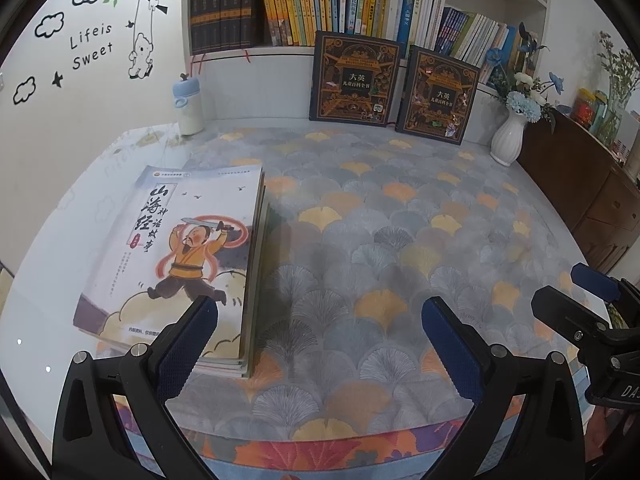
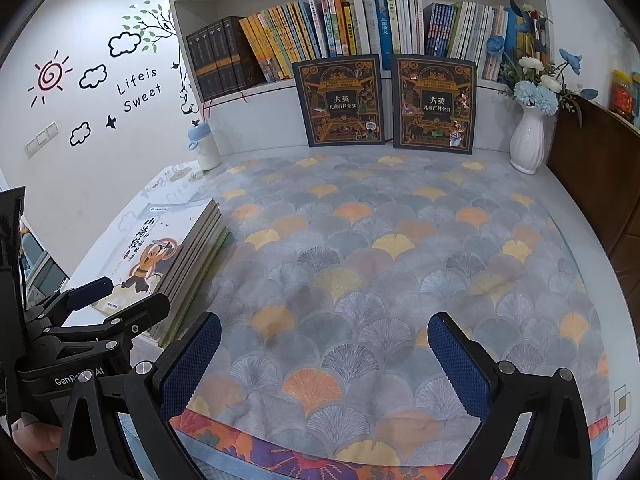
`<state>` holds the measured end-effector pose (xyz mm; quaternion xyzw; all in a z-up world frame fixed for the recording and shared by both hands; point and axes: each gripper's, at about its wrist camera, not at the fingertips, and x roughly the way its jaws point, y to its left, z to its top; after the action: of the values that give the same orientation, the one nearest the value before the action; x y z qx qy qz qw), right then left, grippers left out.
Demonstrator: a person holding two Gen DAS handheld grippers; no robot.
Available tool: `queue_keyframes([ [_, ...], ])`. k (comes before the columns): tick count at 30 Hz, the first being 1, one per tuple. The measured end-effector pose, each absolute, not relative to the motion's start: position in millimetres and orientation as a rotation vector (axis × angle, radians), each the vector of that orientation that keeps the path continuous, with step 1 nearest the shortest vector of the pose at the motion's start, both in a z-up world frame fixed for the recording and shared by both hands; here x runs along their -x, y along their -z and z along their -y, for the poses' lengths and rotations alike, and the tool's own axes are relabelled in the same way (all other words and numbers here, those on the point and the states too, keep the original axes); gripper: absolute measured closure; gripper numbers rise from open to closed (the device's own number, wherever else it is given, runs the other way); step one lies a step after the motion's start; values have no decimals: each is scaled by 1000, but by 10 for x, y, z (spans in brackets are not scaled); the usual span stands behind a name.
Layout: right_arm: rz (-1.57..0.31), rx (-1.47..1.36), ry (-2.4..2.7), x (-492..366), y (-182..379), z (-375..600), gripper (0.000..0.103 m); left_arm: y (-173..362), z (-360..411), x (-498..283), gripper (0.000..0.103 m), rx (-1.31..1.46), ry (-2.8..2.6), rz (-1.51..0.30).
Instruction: Organize books
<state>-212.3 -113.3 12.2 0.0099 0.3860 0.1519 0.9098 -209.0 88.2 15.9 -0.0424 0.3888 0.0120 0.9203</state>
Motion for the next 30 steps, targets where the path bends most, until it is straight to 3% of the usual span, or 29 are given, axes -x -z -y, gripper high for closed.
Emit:
queue_keyframes([
  [30, -788, -23, -293, 2191, -153, 1199, 0, -178, -776, 2091, 1, 70, -9, -802],
])
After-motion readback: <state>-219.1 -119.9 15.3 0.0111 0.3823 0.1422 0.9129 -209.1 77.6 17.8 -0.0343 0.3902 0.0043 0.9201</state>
